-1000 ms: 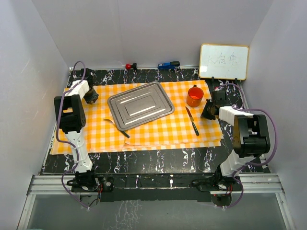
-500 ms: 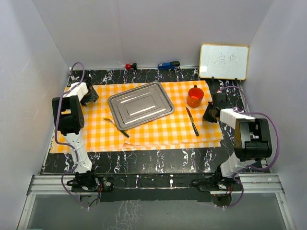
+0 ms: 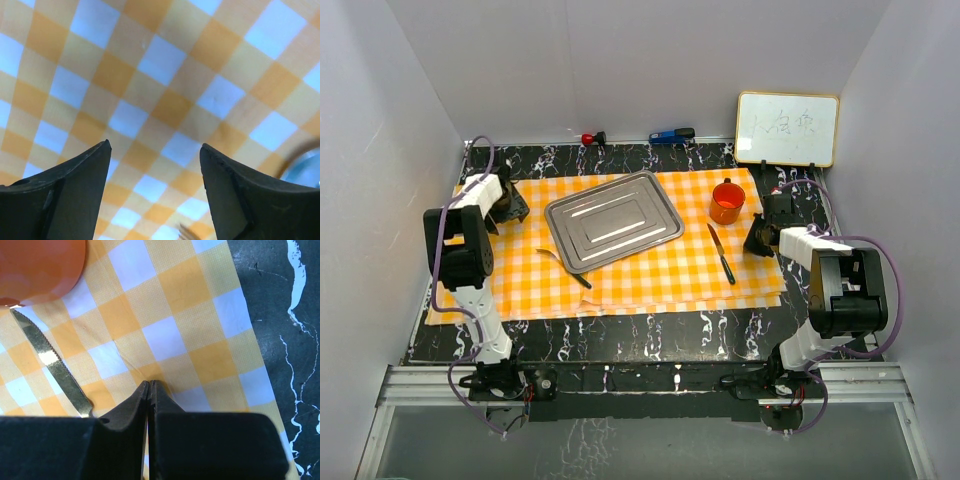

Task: Set the dinner table for one person
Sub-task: Adjust the napkin at the center of the board.

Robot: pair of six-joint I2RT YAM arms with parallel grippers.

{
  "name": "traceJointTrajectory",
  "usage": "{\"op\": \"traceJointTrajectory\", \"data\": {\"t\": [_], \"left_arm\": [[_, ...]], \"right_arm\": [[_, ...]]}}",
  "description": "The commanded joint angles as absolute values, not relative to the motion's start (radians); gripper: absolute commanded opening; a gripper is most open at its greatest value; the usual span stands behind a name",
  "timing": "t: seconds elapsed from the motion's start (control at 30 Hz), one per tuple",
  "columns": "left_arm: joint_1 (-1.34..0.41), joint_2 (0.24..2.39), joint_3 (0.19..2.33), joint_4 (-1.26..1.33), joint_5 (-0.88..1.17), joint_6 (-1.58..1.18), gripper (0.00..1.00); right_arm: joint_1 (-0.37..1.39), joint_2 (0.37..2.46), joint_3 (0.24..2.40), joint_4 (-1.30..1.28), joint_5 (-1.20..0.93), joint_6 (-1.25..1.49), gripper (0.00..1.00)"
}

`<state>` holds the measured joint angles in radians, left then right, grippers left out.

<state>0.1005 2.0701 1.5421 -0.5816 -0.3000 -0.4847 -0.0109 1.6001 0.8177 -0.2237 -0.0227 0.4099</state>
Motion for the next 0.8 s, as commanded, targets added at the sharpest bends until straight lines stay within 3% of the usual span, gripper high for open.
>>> {"op": "traceJointTrajectory", "data": {"t": [0.0,0.2,0.5,0.6,0.77], "left_arm": [[0.018,1.909,1.562,-0.703,-0.32,-0.485,0.71],[-0.014,1.831,1.557,-0.814,-0.399,-0.517,0.72],[0.042,1.51,1.165,-0.721,-0.339,-0.64,0.72],[0.117,1.433,1.078,-0.706,-0.243,-0.637,0.72],[0.134,1.396,1.012,-0.721,-0.256,-0.644,0.71]], "right_arm": [[-0.02,1.585,0.861,-0.313,-0.024,0.368,0.0],[-0.021,1.574,0.87,-0.309,-0.065,0.358,0.0],[-0.021,1.623,0.895,-0.287,-0.128,0.334,0.0],[-0.021,1.613,0.894,-0.276,-0.138,0.335,0.0],[-0.02,1.598,0.899,-0.239,-0.198,0.339,0.0]]}}
